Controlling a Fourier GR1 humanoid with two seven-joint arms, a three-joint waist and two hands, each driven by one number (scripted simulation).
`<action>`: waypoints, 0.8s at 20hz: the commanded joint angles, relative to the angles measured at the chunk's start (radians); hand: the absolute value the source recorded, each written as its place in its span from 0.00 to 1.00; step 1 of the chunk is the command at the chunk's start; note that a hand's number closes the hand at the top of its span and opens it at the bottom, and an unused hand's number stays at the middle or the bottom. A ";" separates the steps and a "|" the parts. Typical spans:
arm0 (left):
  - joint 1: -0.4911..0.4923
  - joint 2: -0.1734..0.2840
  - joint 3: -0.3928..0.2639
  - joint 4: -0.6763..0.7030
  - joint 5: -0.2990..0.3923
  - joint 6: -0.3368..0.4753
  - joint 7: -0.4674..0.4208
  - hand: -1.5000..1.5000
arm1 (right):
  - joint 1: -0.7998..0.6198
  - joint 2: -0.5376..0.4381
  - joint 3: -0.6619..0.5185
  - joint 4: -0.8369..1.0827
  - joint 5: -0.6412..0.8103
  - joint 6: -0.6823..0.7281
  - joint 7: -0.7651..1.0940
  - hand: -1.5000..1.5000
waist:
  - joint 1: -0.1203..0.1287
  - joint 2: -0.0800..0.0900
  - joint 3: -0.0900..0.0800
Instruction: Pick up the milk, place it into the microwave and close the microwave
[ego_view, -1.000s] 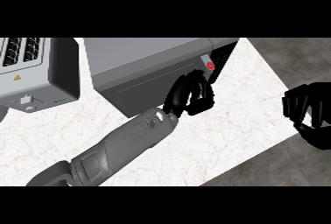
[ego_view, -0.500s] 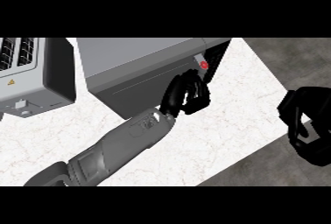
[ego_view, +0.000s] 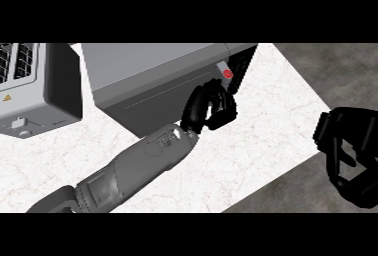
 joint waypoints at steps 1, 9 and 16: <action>-0.118 -0.051 0.015 0.015 -0.003 -0.024 -0.010 1.00 | 0.003 -0.002 0.010 -0.033 -0.015 0.045 -0.025 1.00 | -0.032 0.000 -0.001; -0.002 -0.052 0.235 -0.051 0.236 -0.011 0.046 1.00 | 0.071 -0.016 0.111 -0.079 -0.023 0.082 0.047 1.00 | 0.052 0.028 -0.020; 0.049 -0.054 0.294 -0.024 0.355 -0.120 0.013 1.00 | 0.161 0.011 0.154 -0.144 -0.036 0.035 0.070 1.00 | 0.097 0.013 -0.015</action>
